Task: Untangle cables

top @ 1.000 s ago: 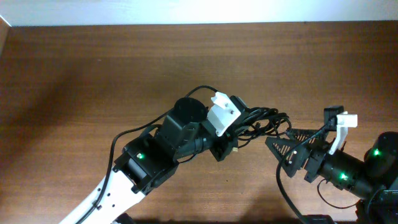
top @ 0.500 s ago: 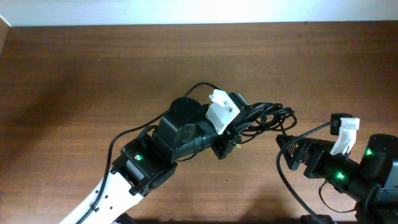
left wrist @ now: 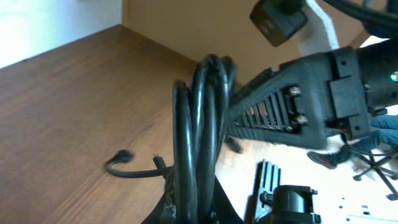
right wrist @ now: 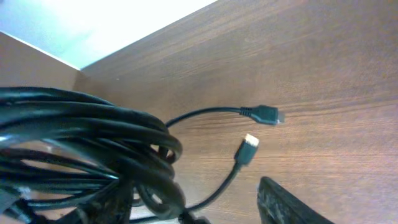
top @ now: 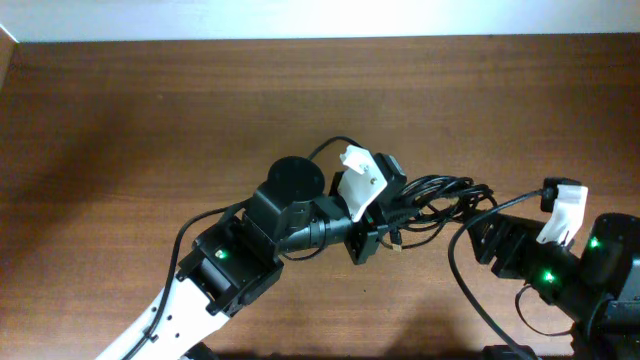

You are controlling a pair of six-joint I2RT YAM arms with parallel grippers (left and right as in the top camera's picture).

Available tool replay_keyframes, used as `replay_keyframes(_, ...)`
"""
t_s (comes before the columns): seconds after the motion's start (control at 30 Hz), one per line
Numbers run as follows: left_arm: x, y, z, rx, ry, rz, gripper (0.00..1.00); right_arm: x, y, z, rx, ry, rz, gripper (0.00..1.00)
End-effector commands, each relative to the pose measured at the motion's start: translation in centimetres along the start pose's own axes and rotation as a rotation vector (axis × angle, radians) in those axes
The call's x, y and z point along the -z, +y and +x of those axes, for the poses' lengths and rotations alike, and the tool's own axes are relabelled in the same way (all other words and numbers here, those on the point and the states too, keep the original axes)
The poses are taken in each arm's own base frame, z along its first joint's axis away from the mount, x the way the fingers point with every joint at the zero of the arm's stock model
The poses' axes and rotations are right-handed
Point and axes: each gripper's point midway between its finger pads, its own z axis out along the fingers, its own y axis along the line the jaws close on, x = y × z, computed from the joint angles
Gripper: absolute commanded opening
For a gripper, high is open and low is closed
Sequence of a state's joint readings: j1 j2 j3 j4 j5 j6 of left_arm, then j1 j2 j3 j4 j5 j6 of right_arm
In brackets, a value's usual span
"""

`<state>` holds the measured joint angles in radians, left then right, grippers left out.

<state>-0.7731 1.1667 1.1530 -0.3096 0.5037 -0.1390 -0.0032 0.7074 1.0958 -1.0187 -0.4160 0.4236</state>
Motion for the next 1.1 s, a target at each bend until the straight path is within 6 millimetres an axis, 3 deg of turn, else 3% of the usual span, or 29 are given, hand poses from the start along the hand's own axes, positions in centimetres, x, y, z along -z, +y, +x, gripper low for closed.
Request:
replay_keyframes(0.0, 1.0, -2.0, -1.3, -0.018, -0.036, 0.068, 0.0, -0.4, -0.5, -0.3, -0.007, 0.001, 0.022, 0.37)
replay_keyframes(0.13, 1.0, -2.0, -1.3, -0.019, -0.038, 0.068, 0.0, -0.7, -0.6, -0.3, -0.012, 0.011, 0.026, 0.05)
replay_keyframes(0.17, 1.0, -2.0, -1.4, -0.021, -0.04, 0.068, 0.0, -0.7, -0.6, -0.3, -0.012, 0.011, 0.027, 0.04)
replay_keyframes(0.27, 1.1, -1.9, -1.5, -0.024, -0.046, 0.064, 0.0, -0.7, -0.6, -0.3, -0.012, 0.011, 0.027, 0.04)
replay_keyframes(0.37, 1.0, -0.1, -1.5, -0.015, -0.05, -0.038, 0.0, -0.7, -0.6, -0.2, -0.014, 0.018, 0.025, 0.04)
replay_keyframes(0.47, 2.0, 5.5, 0.1, -0.01, 0.004, -0.361, 0.0, -0.7, -0.4, 0.3, -0.019, 0.037, 0.013, 0.04)
replay_keyframes(0.57, 4.1, 9.7, 1.9, 0.0, 0.069, -0.632, 0.0, -0.7, -0.5, 0.5, -0.024, 0.046, 0.017, 0.04)
replay_keyframes(0.63, 5.1, 11.0, 2.4, -0.002, 0.091, -0.726, 0.0, -0.6, -0.2, 0.6, -0.024, 0.053, 0.001, 0.04)
replay_keyframes(0.8, 5.5, 11.4, 2.6, -0.003, 0.098, -0.759, 0.0, -0.4, 2.5, 1.2, 0.019, 0.096, -0.157, 0.04)
replay_keyframes(0.93, 5.5, 11.4, 2.6, -0.003, 0.099, -0.759, 0.0, 0.6, 6.0, 1.7, 0.143, 0.123, -0.367, 0.04)
replay_keyframes(1.07, 5.5, 11.4, 2.6, -0.004, 0.098, -0.759, 0.0, 0.8, 6.3, 2.2, 0.173, 0.138, -0.398, 0.04)
